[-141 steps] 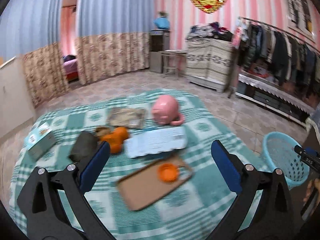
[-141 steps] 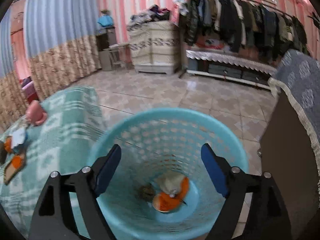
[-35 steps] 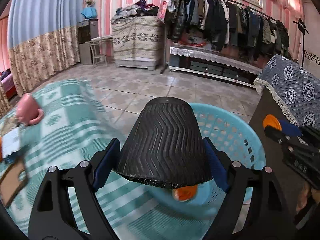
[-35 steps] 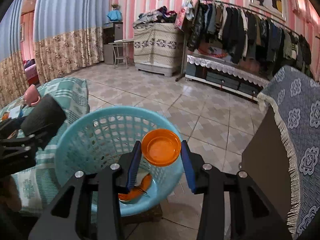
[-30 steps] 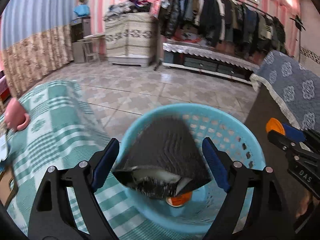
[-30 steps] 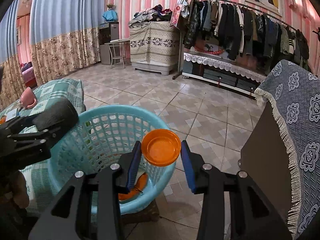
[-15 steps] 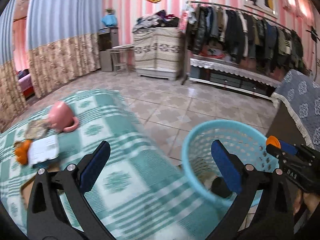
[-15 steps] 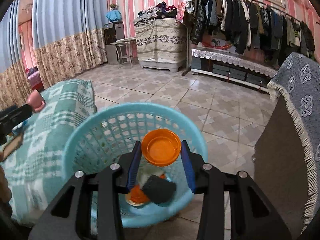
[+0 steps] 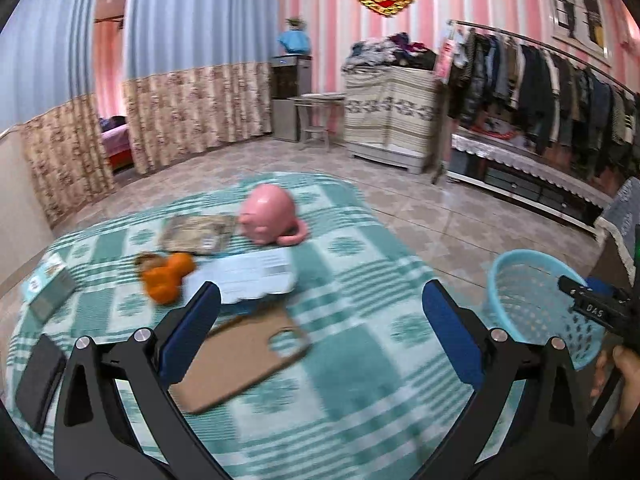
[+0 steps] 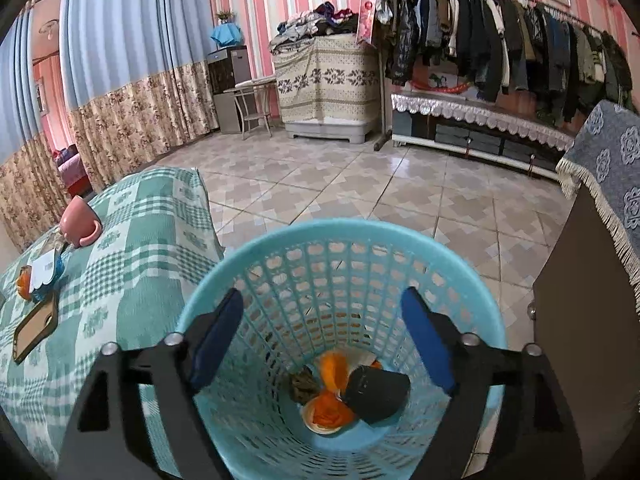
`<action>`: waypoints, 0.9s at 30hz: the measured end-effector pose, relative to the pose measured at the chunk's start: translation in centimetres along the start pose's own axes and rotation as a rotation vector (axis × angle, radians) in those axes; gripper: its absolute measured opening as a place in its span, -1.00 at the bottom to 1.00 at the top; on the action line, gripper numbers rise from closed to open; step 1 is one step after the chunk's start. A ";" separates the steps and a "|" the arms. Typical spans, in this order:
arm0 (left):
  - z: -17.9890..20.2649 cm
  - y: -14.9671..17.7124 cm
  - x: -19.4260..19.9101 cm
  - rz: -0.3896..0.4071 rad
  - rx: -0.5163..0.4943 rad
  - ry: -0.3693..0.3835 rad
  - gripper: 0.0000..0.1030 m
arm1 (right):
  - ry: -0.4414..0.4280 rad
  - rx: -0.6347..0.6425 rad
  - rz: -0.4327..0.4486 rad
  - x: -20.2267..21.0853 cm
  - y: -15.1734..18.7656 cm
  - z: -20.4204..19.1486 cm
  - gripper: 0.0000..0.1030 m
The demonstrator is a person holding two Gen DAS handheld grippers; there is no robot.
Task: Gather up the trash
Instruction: 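Return to the table and grasp the orange peel with the left tool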
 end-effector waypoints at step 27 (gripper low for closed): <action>-21.0 4.6 -6.1 -0.146 0.219 -0.249 0.89 | -0.296 0.249 0.027 -1.3 -4.5 -30.4 0.73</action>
Point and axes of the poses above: each gripper's, at about its wrist camera, not at the fingertips, and x roughly against the way its jaws point, z to its right, y to its underside, the point moved 6 cm from there along -x, roughly the way its jaws point, and after that the axes turned 2 degrees about -z, right-handed, at the moved point
